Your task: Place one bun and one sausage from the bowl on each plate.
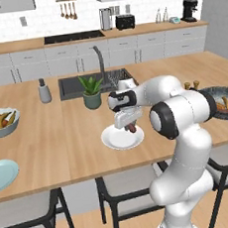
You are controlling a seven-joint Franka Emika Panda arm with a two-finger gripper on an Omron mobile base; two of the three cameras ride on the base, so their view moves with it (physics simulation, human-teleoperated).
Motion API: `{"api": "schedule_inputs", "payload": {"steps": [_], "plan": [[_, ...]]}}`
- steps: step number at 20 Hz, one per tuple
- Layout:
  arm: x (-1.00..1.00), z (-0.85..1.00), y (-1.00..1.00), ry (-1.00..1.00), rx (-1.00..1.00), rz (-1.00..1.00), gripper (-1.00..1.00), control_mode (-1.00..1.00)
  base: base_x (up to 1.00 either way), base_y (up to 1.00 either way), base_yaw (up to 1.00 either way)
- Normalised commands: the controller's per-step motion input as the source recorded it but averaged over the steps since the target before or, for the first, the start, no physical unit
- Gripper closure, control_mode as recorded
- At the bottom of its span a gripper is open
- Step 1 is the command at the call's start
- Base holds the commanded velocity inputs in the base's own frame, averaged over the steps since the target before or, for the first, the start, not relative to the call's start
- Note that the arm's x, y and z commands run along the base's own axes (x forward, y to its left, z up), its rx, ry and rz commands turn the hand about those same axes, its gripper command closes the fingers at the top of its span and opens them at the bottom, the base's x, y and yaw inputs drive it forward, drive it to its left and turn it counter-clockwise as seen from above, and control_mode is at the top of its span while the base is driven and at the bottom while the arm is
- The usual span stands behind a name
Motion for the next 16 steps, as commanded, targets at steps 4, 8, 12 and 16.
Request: {"api": "schedule_inputs", "payload": {"steps": [4,8,12,16], "plan": [[-0.03,-0.05,0.00,-0.03,0.00,0.00,-1.00,-1.00,0.00,0.00,0.00],[0.04,-0.01,0.00,0.00,0.00,0.00,-1.00,-1.00,0.00,0.00,0.00],[0.03,0.00,0.00,0.00,0.00,0.00,-1.00,-1.00,0.00,0.00,0.00],[-0.02,0.15,0.00,0.00,0.00,0.00,-1.00,-1.00,0.00,0.00,0.00]]}}
